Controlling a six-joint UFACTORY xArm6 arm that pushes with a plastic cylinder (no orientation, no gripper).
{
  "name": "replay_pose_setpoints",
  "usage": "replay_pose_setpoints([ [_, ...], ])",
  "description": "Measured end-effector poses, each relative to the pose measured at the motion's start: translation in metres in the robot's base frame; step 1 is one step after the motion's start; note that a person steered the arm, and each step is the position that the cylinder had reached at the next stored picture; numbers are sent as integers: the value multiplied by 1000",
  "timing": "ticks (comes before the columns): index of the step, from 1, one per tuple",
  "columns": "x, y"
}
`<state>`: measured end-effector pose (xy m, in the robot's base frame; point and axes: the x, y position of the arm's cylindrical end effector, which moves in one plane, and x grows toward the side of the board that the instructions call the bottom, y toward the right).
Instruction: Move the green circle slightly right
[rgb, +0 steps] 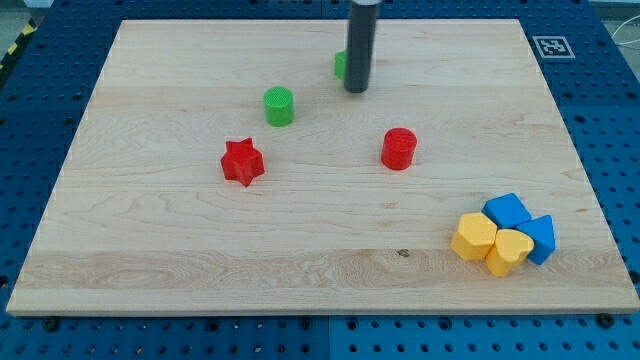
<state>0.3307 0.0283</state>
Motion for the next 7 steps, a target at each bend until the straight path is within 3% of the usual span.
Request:
replay_pose_setpoints([
  [1, -18, -10],
  [5, 21, -162],
  [7, 47, -133],
])
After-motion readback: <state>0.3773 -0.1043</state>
